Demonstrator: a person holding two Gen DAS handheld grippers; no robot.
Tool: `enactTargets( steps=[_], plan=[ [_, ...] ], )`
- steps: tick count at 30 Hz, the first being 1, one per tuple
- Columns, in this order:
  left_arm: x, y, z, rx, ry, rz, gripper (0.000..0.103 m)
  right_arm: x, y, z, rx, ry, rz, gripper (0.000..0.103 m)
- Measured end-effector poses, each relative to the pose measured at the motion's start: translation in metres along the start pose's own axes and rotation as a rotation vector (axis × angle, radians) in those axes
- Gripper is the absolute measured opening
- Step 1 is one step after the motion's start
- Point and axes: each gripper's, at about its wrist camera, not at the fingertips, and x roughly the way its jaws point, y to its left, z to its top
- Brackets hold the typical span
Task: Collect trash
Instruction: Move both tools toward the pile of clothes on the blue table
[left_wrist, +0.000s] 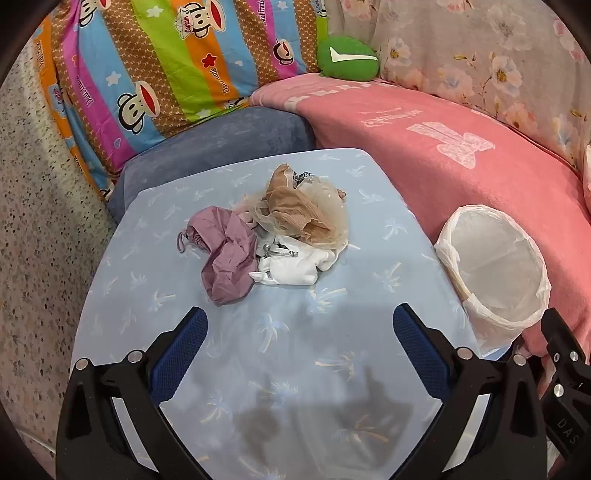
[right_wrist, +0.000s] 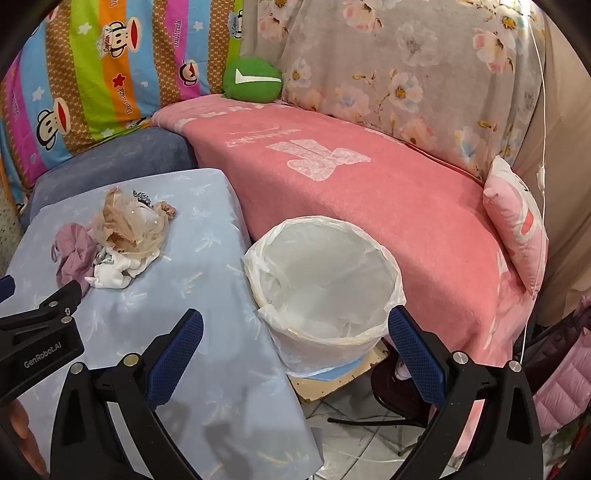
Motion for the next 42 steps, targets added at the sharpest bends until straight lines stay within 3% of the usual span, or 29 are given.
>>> enactTargets(
  steps=[42],
  plan=[
    [-0.017,0.000,0.011,0.031,-0.091,-0.027,0.096,-0.009,0.000,0.011,0.013,-0.044,-0.035,0.097]
  ],
)
